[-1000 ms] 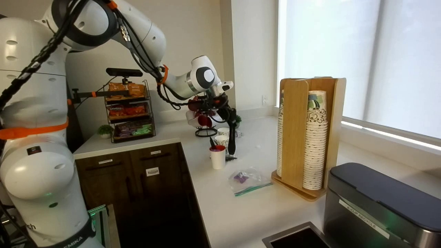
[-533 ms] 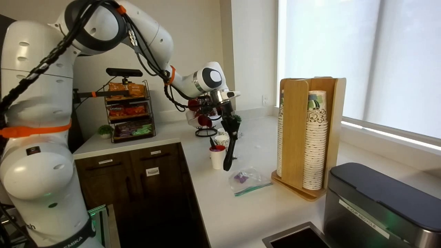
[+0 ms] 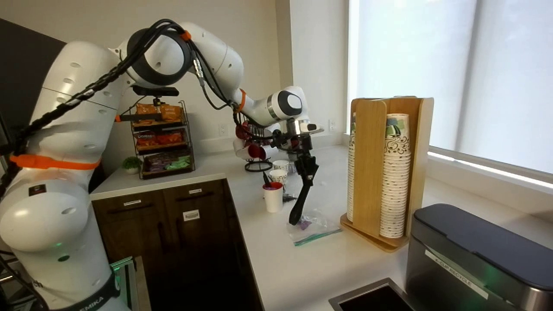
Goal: Remove the tongs from the cup, then put the spoon in the middle cup
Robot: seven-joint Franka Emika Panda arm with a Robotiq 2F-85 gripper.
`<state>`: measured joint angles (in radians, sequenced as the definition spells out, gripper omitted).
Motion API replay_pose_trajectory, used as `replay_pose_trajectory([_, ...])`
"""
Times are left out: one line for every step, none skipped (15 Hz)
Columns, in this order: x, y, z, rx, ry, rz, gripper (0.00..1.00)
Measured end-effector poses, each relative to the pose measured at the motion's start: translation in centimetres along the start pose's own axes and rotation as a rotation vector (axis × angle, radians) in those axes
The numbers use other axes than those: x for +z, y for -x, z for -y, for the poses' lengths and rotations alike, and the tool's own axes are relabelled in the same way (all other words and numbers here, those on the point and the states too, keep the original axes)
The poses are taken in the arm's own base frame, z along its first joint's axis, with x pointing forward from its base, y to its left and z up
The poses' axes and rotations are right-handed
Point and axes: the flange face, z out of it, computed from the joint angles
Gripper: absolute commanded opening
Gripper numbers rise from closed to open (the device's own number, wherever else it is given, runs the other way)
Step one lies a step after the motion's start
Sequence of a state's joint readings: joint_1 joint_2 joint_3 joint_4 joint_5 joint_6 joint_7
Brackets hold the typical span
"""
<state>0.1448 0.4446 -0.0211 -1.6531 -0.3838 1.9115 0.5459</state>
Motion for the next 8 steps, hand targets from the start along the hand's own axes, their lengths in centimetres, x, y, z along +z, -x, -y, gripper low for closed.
replay_pose_trajectory([0.1, -0.7, 0.1, 0.001, 0.001, 0.011, 0.62])
replay_pose_trajectory([0.0, -1.2, 0.3, 0.0, -0.002, 0.018, 0.7])
replay_pose_trajectory([-0.2, -1.6, 0.5, 0.002, -0.002, 0.024, 0.77])
replay_pose_trajectory([-0.6, -1.8, 0.8, 0.003, -0.002, 0.028, 0.87])
replay_pose_trajectory([-1.1, -1.8, 1.1, 0.001, 0.0, 0.03, 0.93])
replay_pose_trajectory([-1.6, -1.7, 1.3, -0.002, 0.002, 0.029, 0.99])
replay_pose_trajectory([-2.2, -1.5, 1.7, 0.0, 0.007, 0.031, 1.0])
replay_pose_trajectory([-2.9, -1.3, 2.1, 0.005, 0.011, 0.031, 1.0])
